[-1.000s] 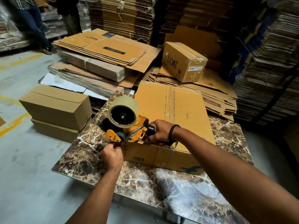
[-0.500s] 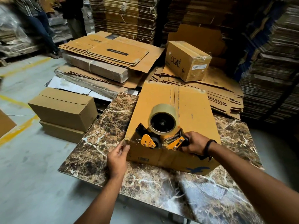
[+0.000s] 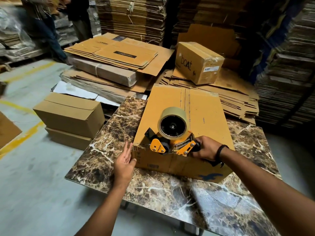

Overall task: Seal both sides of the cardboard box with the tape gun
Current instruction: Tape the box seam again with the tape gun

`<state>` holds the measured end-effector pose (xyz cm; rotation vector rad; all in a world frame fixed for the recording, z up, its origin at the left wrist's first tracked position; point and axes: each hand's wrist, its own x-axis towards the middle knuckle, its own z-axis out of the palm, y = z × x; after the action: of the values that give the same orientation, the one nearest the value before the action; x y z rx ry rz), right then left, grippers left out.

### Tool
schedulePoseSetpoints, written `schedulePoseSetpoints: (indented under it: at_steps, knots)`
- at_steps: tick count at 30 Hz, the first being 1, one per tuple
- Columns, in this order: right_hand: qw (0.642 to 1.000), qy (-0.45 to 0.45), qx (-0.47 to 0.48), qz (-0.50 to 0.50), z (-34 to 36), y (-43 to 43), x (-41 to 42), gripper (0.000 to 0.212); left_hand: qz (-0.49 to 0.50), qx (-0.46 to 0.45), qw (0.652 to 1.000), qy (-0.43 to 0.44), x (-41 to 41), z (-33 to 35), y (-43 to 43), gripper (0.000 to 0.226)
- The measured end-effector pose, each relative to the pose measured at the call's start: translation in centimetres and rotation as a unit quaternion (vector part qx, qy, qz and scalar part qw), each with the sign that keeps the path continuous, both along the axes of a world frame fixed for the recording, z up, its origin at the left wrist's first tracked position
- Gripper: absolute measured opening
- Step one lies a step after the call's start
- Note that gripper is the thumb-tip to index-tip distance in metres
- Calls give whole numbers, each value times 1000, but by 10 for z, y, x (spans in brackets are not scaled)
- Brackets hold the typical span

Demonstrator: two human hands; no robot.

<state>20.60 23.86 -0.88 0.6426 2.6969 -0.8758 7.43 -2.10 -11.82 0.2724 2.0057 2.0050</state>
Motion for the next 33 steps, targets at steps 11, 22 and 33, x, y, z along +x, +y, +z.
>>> schedulePoseSetpoints:
  at_steps: [11, 22, 33]
  knots:
    - [1000, 1, 15, 3, 2, -3, 0, 28, -84, -242, 864, 433, -22, 8, -4, 78]
    - [998, 17, 57, 33, 8, 10, 22, 36, -76, -282, 793, 535, -41, 5, 5, 48]
    - [995, -39, 85, -41, 1, 48, 72, 17, -106, -386, 702, 590, -19, 22, 27, 52]
